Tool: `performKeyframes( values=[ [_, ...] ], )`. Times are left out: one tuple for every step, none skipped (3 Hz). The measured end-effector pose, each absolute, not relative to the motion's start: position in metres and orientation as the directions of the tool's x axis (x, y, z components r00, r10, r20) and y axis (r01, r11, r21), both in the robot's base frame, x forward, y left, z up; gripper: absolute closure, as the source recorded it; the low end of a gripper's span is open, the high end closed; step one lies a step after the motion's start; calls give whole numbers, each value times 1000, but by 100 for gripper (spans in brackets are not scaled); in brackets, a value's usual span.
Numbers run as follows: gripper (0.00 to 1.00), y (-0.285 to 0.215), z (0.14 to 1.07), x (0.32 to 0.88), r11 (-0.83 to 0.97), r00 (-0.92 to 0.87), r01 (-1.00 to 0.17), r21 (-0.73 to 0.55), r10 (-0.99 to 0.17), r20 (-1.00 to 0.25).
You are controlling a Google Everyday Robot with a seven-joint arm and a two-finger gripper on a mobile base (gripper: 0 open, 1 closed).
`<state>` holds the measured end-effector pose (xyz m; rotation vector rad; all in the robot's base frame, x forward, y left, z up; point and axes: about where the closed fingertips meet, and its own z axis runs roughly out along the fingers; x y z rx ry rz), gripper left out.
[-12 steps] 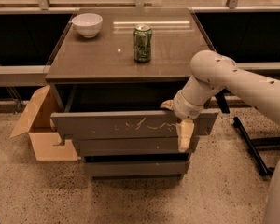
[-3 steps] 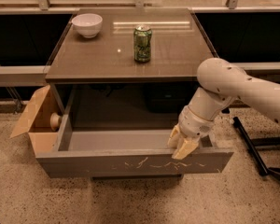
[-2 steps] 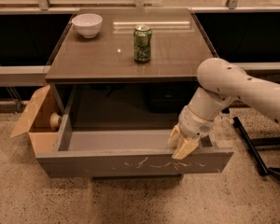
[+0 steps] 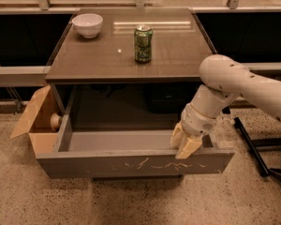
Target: Open top drawer
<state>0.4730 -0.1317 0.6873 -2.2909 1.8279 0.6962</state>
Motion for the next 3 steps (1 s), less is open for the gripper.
performKeyframes(
  values=[
    [5, -148, 713, 483, -255, 179, -956, 147, -899, -399],
    [0, -166, 752, 494, -243, 195, -965, 99, -917, -349],
    [0, -186, 798, 506, -240, 216, -970, 34, -919, -329]
  ],
)
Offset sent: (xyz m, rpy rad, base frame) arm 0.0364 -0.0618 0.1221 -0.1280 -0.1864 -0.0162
